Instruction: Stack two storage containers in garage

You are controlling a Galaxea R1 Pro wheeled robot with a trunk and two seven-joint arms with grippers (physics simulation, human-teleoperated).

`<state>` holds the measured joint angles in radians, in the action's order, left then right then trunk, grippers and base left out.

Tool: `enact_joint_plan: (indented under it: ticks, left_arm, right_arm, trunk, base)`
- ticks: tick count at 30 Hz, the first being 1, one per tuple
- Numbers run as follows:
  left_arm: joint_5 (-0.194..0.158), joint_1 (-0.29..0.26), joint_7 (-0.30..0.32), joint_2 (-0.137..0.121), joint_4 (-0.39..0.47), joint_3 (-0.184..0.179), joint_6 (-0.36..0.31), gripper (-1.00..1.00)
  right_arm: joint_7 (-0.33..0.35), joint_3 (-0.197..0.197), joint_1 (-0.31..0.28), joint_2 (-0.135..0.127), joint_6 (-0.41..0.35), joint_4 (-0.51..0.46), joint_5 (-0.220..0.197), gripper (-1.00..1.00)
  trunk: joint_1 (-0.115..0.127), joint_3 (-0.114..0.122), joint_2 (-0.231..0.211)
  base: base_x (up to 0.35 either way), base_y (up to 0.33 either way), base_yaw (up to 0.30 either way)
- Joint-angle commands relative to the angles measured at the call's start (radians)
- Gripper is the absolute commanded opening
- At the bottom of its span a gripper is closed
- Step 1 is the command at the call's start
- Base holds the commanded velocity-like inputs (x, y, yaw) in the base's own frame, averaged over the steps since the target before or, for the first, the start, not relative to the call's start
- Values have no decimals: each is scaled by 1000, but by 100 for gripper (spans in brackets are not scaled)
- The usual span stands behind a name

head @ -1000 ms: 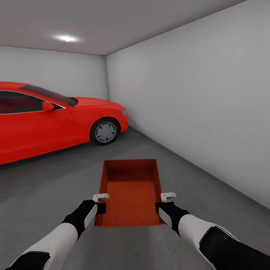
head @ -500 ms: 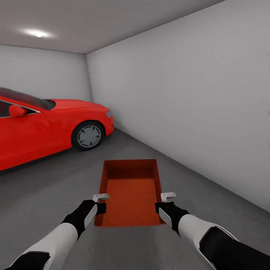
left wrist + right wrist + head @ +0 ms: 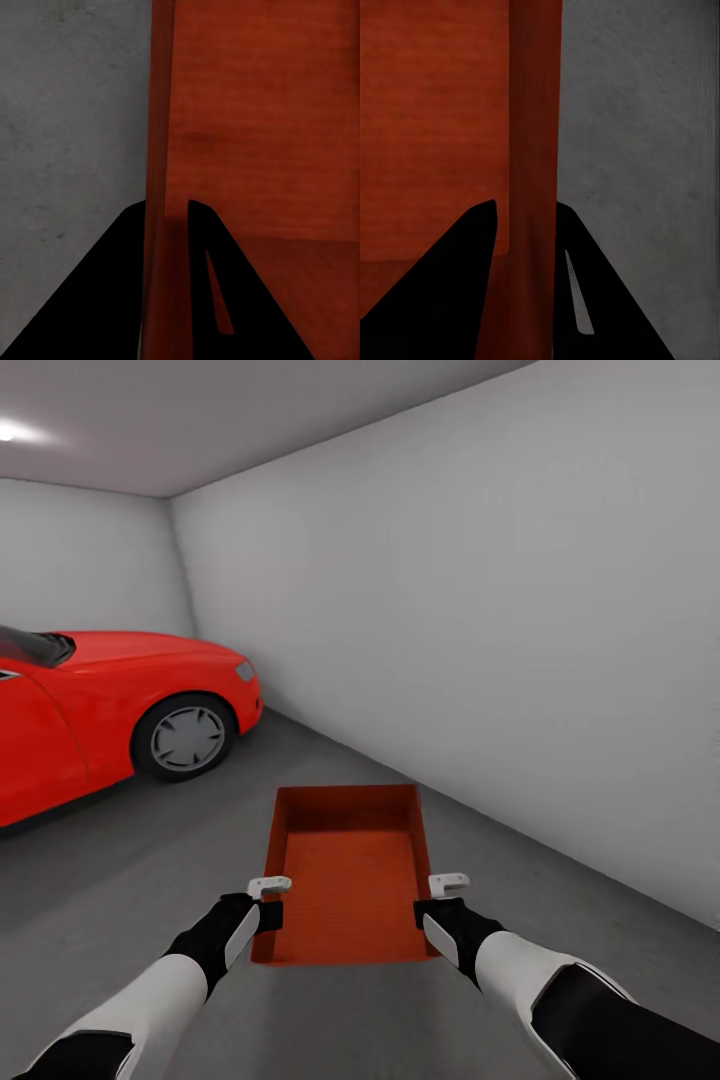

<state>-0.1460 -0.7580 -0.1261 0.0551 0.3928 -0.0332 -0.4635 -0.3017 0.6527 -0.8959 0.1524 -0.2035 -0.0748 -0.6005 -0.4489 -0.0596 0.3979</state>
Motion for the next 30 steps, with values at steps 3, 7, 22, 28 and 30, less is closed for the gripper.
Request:
enact_joint_plan:
  ticks: [3, 7, 22, 28, 30]
  left_arm:
    - [23, 0, -13, 11, 0, 3, -9, -100]
    - [23, 0, -13, 11, 0, 3, -9, -100]
    - [23, 0, -13, 12, 0, 3, -9, -100]
    - [23, 0, -13, 14, 0, 3, -9, -100]
    - [23, 0, -13, 14, 0, 3, -9, -100]
  right_arm:
    - [-51, -4, -1, 4, -8, -39, 21, -100]
    - [-51, -4, -1, 4, -8, -39, 21, -100]
    - [-51, -4, -1, 4, -8, -39, 21, -100]
    - [-51, -4, -1, 4, -8, -39, 21, -100]
    - [-51, -4, -1, 4, -8, -39, 21, -100]
  trunk:
    - [-1, -2, 2]
    - [-1, -2, 2]
    - [-1, -2, 2]
    - [-1, -2, 2]
    - [-1, -2, 2]
  base:
    - [323, 0, -246]
    - [323, 0, -246]
    - [323, 0, -246]
    - [323, 0, -246]
    - [323, 0, -246]
